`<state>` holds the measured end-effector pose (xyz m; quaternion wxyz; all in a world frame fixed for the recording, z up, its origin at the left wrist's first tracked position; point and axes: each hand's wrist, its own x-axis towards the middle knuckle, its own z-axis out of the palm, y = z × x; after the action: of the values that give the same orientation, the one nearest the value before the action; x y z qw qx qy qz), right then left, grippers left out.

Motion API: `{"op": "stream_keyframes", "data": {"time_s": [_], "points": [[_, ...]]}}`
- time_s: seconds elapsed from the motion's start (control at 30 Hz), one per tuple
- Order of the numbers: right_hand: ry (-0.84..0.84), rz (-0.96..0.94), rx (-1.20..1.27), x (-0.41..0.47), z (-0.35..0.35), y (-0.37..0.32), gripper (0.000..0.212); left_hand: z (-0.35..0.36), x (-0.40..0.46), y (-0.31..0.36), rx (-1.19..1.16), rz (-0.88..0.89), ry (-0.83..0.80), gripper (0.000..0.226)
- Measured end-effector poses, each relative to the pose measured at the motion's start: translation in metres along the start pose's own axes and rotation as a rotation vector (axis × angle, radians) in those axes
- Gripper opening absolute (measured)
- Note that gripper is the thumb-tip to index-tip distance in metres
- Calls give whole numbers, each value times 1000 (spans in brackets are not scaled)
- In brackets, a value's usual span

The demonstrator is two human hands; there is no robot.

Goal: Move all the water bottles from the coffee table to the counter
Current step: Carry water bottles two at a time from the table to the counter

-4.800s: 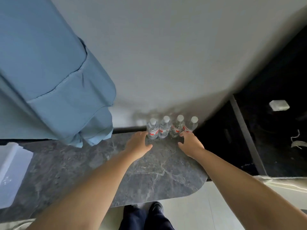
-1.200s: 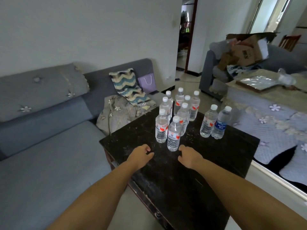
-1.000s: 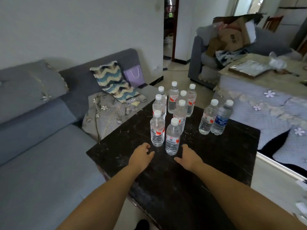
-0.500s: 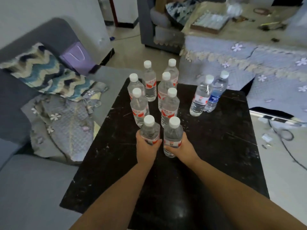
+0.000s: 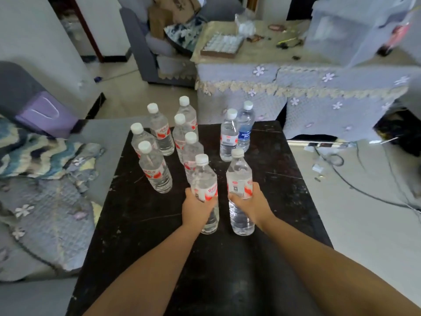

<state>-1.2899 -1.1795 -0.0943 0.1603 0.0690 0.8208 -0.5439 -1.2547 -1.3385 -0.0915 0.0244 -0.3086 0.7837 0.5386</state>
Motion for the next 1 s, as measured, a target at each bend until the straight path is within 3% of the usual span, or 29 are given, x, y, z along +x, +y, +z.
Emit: {"op": "stream_keyframes", "data": {"time_s": [0.4, 0.57, 0.73, 1.0], "points": [[374, 140, -44, -118, -177, 99, 65, 140, -116, 46, 203, 163, -409, 61], [538, 248, 36, -216, -255, 170, 68, 215, -215, 42, 279, 239, -574, 71], [730, 376, 110, -331, -324, 233, 48, 287, -330, 35, 382, 314, -772, 64], [972, 511, 215, -455, -397, 309, 59, 384, -462, 38, 495, 428, -1004, 54]]}}
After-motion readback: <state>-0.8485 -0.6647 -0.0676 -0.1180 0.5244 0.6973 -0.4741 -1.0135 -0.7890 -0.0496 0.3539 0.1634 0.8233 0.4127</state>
